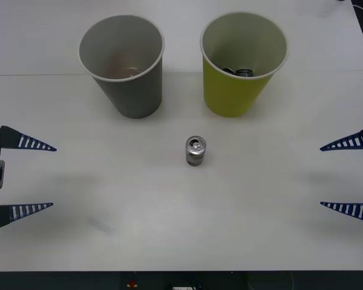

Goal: Put the can into the green bin and the plastic bottle into the gray bin

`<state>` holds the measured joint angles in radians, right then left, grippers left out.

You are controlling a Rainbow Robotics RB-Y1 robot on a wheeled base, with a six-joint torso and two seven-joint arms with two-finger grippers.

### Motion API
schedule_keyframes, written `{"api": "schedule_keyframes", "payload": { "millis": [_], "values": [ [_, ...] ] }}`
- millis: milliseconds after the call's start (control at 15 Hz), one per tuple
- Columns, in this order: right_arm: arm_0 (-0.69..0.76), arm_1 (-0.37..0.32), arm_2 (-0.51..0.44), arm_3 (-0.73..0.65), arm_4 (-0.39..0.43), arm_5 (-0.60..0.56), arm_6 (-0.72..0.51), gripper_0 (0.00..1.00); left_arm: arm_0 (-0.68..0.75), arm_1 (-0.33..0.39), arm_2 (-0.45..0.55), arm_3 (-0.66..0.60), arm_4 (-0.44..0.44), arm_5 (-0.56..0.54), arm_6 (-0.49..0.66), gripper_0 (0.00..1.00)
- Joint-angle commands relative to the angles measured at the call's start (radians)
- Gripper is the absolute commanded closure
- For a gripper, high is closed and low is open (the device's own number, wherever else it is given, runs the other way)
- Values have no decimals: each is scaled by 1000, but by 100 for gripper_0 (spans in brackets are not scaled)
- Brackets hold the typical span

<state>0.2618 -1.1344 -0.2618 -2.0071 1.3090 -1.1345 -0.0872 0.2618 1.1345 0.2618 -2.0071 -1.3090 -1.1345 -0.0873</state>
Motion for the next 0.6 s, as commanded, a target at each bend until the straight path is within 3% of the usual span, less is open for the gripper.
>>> {"api": "schedule_keyframes", "payload": {
  "millis": [67,333,600],
  "values": [
    [4,1,10,11,-1,4,1,0,0,0,0,0,0,0,0,0],
    [2,-16,15,14,-17,22,4,0,0,0,0,0,0,0,0,0],
    [-1,47,18,48,-30,24,1,0,0,0,0,0,0,0,0,0]
  ]
}}
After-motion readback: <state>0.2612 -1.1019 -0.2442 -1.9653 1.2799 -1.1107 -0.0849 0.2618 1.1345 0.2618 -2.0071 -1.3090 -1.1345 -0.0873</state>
